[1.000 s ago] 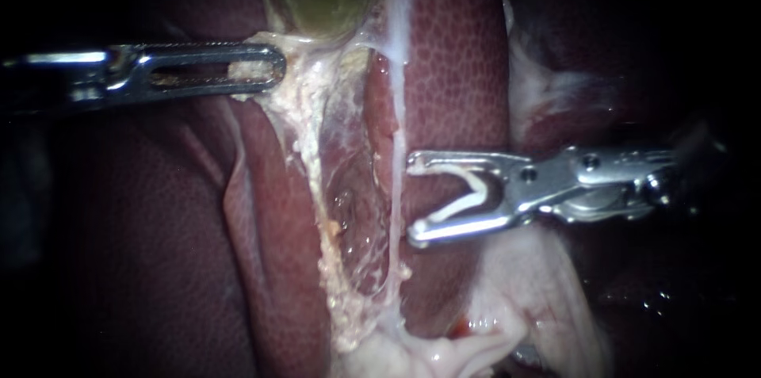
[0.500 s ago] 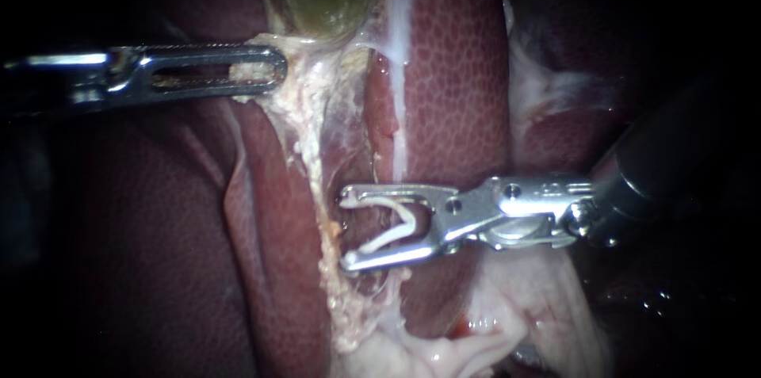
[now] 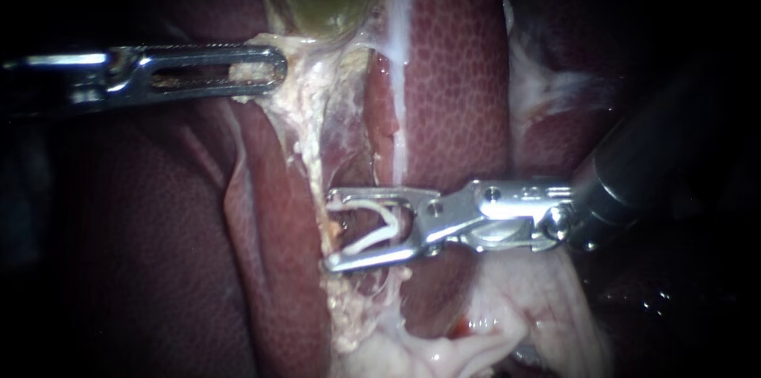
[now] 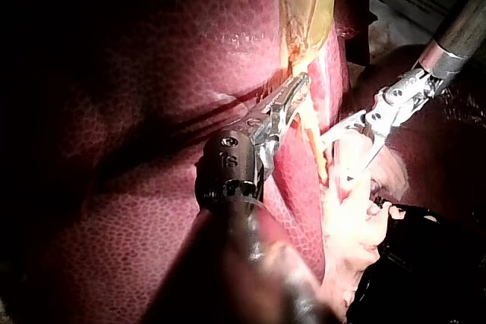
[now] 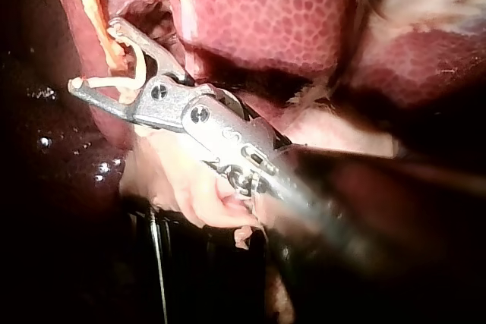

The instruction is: Clipping first clip left tube

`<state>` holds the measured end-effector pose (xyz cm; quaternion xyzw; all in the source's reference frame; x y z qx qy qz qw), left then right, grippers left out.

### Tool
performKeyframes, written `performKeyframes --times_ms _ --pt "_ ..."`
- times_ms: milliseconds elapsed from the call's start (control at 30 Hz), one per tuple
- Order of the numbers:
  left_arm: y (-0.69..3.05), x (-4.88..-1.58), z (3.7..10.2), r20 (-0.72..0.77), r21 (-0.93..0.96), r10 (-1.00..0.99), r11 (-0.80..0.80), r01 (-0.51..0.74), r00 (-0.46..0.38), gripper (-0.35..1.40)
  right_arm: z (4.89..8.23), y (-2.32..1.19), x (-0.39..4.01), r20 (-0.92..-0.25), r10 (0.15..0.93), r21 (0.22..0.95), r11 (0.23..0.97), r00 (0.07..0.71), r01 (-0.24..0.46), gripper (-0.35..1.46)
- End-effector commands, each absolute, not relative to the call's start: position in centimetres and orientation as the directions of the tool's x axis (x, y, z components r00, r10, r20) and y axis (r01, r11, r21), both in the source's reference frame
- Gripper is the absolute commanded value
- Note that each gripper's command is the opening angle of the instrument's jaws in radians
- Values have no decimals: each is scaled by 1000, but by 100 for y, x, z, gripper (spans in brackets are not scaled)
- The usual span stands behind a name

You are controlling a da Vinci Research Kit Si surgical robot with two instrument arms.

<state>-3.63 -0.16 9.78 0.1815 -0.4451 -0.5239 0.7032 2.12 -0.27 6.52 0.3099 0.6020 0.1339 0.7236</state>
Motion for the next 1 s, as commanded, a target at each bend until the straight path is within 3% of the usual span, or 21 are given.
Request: performKeyframes --times_ms 33,400,1000 --pt "-16 -363 978 436 722 -898 385 575 55 -35 653 -29 213 -790 565 608 772 239 183 60" --pt "-16 -363 978 436 722 -898 385 575 55 -35 666 -46 229 -773 583 631 748 252 207 60" --pt "-16 -363 978 436 722 -898 385 575 55 -35 669 -52 246 -699 673 714 634 242 299 58"
